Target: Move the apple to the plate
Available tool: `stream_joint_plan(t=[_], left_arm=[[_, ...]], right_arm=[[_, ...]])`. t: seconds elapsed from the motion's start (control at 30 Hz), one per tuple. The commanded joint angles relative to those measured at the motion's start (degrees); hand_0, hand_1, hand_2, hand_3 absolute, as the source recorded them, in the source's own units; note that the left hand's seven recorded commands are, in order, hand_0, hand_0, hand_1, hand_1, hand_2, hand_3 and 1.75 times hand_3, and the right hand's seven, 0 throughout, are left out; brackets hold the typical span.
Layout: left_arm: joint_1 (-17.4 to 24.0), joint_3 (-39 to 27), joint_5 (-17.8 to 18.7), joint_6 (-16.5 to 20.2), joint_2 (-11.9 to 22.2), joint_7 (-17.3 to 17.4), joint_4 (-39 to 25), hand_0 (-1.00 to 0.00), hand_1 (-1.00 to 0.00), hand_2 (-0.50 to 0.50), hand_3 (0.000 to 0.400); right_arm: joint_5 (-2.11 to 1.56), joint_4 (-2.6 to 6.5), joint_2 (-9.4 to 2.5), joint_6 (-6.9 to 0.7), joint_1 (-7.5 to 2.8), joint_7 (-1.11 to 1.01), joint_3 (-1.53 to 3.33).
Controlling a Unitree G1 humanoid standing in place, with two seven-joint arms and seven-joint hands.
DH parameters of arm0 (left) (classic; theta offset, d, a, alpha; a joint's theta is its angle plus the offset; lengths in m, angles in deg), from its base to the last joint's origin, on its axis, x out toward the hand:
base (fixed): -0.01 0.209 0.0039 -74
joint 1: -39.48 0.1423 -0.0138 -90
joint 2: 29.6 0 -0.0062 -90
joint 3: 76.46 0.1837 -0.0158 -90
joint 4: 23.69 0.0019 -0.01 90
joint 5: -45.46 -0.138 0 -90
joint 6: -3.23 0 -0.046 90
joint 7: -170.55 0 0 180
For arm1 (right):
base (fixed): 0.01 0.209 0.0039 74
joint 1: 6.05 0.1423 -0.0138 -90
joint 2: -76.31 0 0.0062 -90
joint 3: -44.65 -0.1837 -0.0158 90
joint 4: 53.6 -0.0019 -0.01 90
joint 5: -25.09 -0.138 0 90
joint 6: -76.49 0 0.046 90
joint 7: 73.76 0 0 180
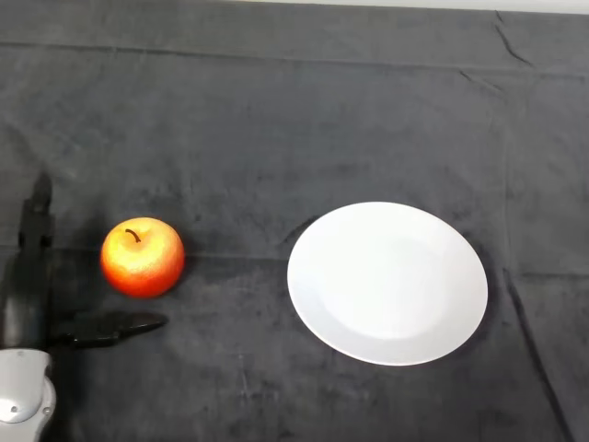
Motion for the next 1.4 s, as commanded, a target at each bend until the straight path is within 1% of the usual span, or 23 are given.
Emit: stream_joint_plan(t=[0.03,0.17,0.37,0.4,0.43,0.47,0.5,0.53,0.57,0.6,0.63,0.9,1.1,1.27,1.4], left_arm=[[-1.15,2.38,-2.69,-0.81,-1.26,-0.3,-1.4,0.0,0.0,0.0,0.0],[-1.21,4.74,-4.48,-1.39,-2.22,-0.92,-1.28,0.0,0.0,0.0,0.0],[-1.21,7.67,-6.13,-2.28,-2.62,-0.8,-0.93,0.0,0.0,0.0,0.0],[-1.2,8.14,-6.37,-2.42,-2.63,-0.76,-0.86,0.0,-0.02,0.01,0.008],[-1.16,8.59,-6.58,-2.57,-2.61,-0.7,-0.8,-0.15,-0.11,-0.02,0.061],[-1.12,8.95,-6.74,-2.69,-2.58,-0.62,-0.74,-0.49,-0.36,-0.07,0.196],[-1.08,9.33,-6.88,-2.81,-2.51,-0.49,-0.65,-0.64,-0.64,0.0,0.257],[-1.04,9.68,-7.0,-2.92,-2.42,-0.33,-0.57,-0.8,-0.88,0.04,0.351],[-1.0,9.96,-7.08,-2.99,-2.33,-0.2,-0.49,-0.91,-0.93,0.01,0.37],[-0.97,10.24,-7.15,-3.06,-2.22,-0.03,-0.39,-1.0,-0.96,-0.02,0.4],[-0.95,10.51,-7.21,-3.09,-2.1,0.13,-0.29,-1.0,-1.0,0.0,0.4],[-1.12,12.17,-7.59,-2.54,-1.68,0.86,0.47,-1.0,-1.0,0.0,0.4],[-2.66,12.93,-7.58,-2.18,-1.79,1.11,0.86,-1.0,-1.0,0.0,0.4],[-4.77,13.24,-7.42,-3.61,-2.22,0.56,0.68,-1.0,-1.0,0.0,0.4],[-6.05,13.32,-7.18,-6.21,-2.82,-0.68,0.1,-1.0,-1.0,0.0,0.4]], right_arm=[[-0.42,-0.3,1.19,0.26,-0.28,0.1,-0.46],[-0.42,-0.29,1.19,0.26,-0.28,0.1,-0.46],[-0.43,-0.28,1.2,0.26,-0.27,0.1,-0.46],[-0.43,-0.27,1.2,0.26,-0.27,0.09,-0.46],[-0.43,-0.27,1.2,0.26,-0.27,0.09,-0.46],[-0.43,-0.27,1.2,0.26,-0.27,0.09,-0.46],[-0.43,-0.26,1.21,0.26,-0.27,0.09,-0.46],[-0.43,-0.26,1.21,0.26,-0.27,0.09,-0.46],[-0.43,-0.25,1.21,0.26,-0.26,0.09,-0.46],[-0.43,-0.25,1.21,0.26,-0.26,0.09,-0.46],[-0.44,-0.25,1.21,0.26,-0.26,0.09,-0.46],[-0.44,-0.21,1.23,0.26,-0.25,0.08,-0.47],[-0.45,-0.19,1.24,0.26,-0.24,0.07,-0.47],[-0.45,-0.17,1.25,0.27,-0.24,0.06,-0.48],[-0.45,-0.15,1.26,0.27,-0.23,0.05,-0.48]])
